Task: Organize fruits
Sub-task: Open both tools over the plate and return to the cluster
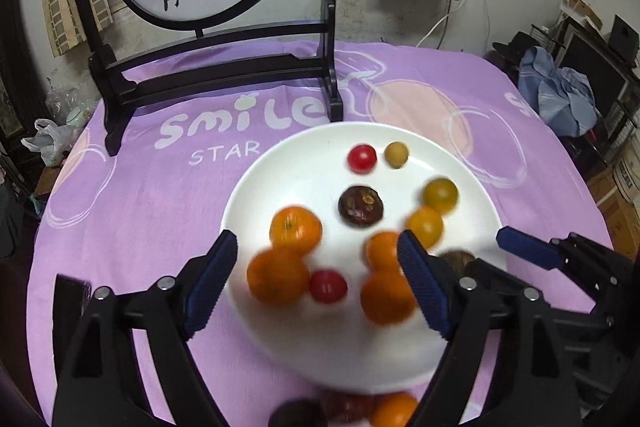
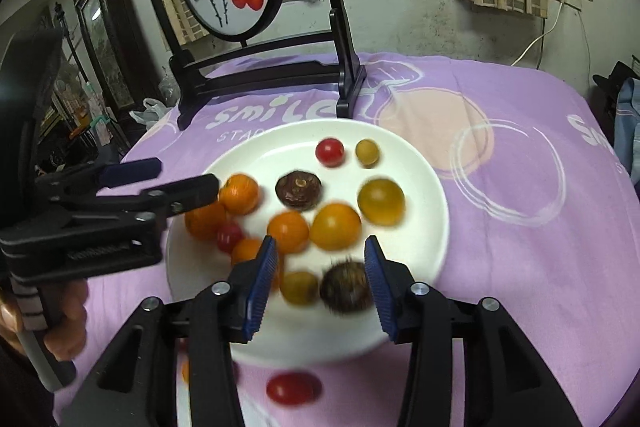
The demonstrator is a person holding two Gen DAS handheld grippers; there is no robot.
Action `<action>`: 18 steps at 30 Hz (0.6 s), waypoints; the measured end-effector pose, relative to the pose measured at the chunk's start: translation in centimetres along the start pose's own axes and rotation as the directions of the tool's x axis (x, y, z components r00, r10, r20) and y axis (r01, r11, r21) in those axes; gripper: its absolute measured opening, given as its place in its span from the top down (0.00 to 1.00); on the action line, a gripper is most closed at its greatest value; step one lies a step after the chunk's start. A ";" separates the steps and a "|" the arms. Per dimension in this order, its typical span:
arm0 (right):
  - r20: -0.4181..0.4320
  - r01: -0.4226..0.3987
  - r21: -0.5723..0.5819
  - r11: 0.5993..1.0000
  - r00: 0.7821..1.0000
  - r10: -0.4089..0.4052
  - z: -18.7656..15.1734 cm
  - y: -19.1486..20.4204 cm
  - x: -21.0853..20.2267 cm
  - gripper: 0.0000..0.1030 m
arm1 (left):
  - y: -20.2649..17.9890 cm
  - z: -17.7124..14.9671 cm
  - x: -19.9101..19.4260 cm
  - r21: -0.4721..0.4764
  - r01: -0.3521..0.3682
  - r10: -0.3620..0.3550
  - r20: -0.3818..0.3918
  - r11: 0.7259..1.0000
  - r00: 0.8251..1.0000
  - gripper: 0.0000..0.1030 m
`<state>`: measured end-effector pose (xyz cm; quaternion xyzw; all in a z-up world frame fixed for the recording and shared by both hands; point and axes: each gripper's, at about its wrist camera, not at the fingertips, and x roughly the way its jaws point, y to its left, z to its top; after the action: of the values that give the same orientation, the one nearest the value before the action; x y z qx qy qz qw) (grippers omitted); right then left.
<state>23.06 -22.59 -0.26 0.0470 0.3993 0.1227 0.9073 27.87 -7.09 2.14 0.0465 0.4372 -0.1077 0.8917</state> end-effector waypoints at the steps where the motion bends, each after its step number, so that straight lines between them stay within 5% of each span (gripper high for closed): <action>1: -0.001 0.002 -0.001 1.000 1.000 -0.002 -0.7 -0.1 -0.5 0.55 | -0.1 -0.9 -0.8 0.003 0.001 -0.001 0.002 1.000 1.000 0.19; 18: -0.132 0.052 -0.069 0.996 0.989 -0.061 -10.9 1.0 -3.8 0.55 | 1.3 -12.8 -7.0 -0.011 -0.034 0.033 -0.007 0.999 0.999 0.17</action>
<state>12.35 -22.80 -4.75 -0.0025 0.4562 0.1130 0.8827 14.13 -2.51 -0.17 0.0493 0.4399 -0.0903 0.8921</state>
